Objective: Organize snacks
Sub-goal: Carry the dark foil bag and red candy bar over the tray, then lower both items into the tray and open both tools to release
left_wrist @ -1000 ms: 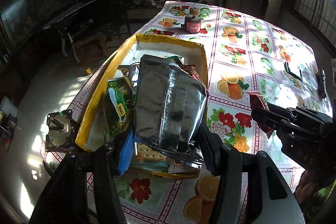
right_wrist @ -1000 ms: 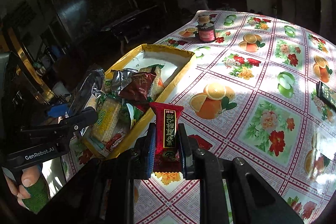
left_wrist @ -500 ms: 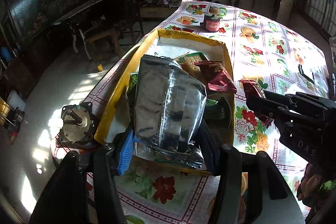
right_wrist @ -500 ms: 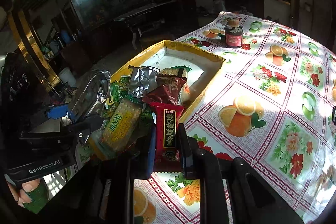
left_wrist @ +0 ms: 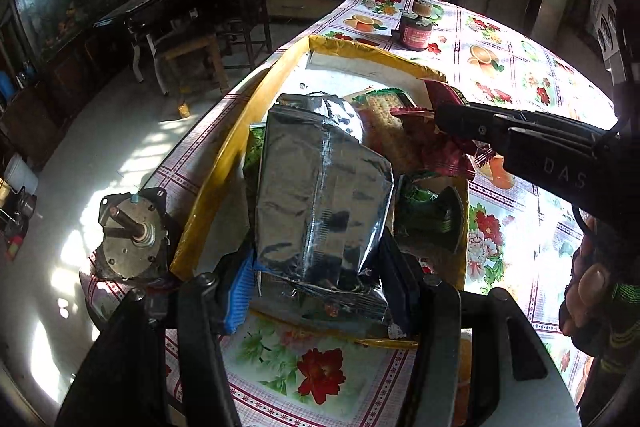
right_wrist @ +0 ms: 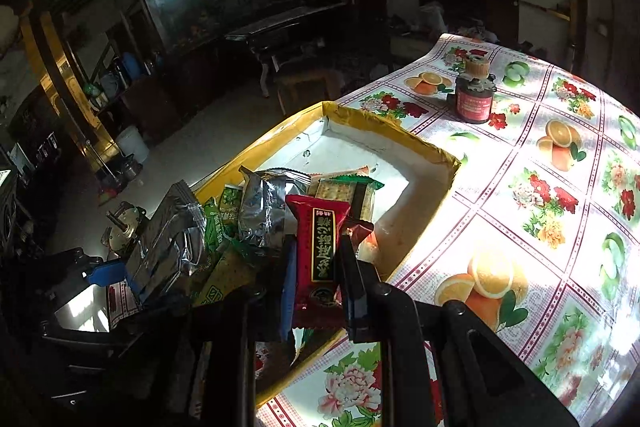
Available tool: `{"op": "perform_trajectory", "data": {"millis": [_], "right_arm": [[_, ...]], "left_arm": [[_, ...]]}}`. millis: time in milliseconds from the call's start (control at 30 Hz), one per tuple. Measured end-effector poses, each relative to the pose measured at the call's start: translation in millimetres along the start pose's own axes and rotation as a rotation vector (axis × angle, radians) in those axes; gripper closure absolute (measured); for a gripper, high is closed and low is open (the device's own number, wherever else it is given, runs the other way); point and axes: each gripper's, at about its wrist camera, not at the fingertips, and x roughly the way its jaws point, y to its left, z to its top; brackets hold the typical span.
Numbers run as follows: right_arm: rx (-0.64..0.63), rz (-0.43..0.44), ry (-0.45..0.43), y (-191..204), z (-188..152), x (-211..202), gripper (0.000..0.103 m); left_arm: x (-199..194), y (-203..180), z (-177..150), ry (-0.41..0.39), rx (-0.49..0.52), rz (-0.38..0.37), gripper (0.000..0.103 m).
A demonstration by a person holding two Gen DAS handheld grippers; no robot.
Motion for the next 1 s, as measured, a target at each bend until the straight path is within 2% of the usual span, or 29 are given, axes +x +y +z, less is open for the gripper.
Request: {"op": "perform_trajectory", "data": {"millis": [333, 633, 1000], "right_arm": [[0.005, -0.006, 0.011, -14, 28, 29, 0.085], [0.004, 0.001, 0.073, -20, 25, 58, 0.085], [-0.028, -0.017, 0.079, -14, 26, 59, 0.083]], "left_arm": [[19, -7, 12, 0.024, 0.007, -0.019, 0.046], [36, -11, 19, 0.041, 0.012, -0.006, 0.046], [41, -12, 22, 0.053, 0.011, -0.008, 0.044]]}}
